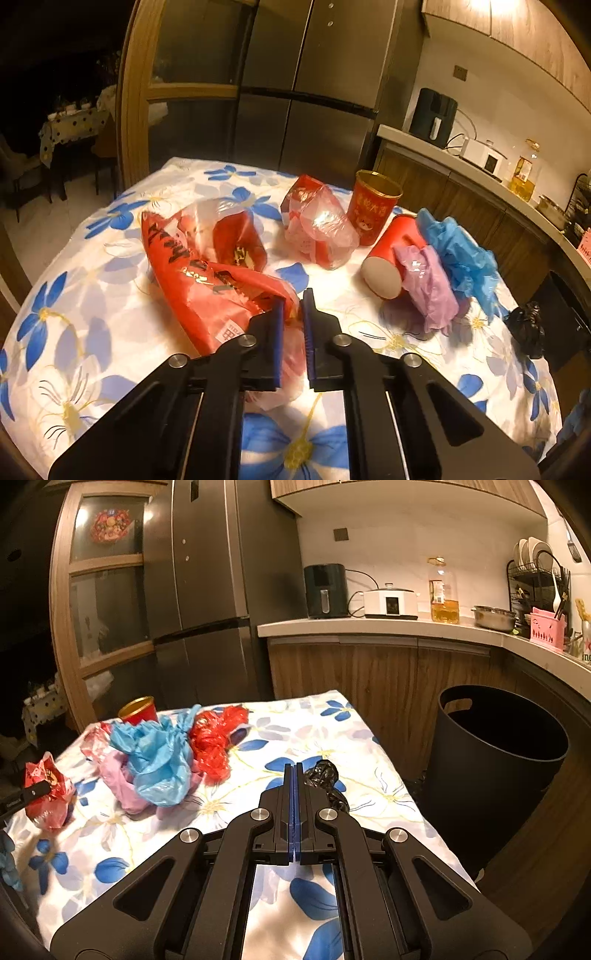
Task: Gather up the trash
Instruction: 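Grasp the red snack bag with the left tool while the right tool grasps the small black bag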
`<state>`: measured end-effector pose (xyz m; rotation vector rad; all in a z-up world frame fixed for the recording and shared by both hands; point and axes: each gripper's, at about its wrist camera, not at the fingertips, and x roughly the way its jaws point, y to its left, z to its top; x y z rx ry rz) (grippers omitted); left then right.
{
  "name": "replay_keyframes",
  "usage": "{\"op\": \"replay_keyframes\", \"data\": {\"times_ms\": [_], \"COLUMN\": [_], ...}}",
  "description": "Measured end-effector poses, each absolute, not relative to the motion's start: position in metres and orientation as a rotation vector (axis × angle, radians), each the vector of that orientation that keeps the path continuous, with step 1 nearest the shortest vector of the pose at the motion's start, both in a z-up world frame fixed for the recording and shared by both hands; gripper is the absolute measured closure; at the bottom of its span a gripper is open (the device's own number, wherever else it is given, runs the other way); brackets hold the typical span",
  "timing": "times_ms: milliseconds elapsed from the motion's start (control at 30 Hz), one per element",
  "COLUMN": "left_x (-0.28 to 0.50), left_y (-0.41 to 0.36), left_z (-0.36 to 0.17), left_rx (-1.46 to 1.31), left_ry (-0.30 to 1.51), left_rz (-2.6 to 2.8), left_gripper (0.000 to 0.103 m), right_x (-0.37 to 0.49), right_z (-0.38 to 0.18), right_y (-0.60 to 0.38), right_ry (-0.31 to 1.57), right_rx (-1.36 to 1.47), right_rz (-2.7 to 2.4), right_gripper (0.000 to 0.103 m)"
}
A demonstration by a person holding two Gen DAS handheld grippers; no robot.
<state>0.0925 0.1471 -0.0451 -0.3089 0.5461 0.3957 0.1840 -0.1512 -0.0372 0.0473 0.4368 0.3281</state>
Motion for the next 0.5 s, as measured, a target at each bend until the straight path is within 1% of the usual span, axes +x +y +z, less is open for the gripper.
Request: {"op": "replay_keyframes", "data": {"times_ms": [267,433,500], "left_x": [0.076,0.074,0.075], "left_y": [0.113,0.095,0.091], "left_z": [-0.016,-0.01,-0.01], "left_rx": [-0.253,-0.23,-0.228], "left_ry": [0.464,0.448,0.453], "left_rz": [0.303,0.263,0.253], "left_gripper": [0.095,0.095,0.095], "right_x": [0.164,0.163,0.169], "right_z": [-0.024,-0.025,-0.03], "right_y": [-0.163,-0.17,-0.173], "right_ry": [0.407,0.423,0.448], "right_rx": [0.08,0.068,0.074], "right_rz": [0.349,0.338,0.328], "right_gripper": [0.103,0.103,0.093]}}
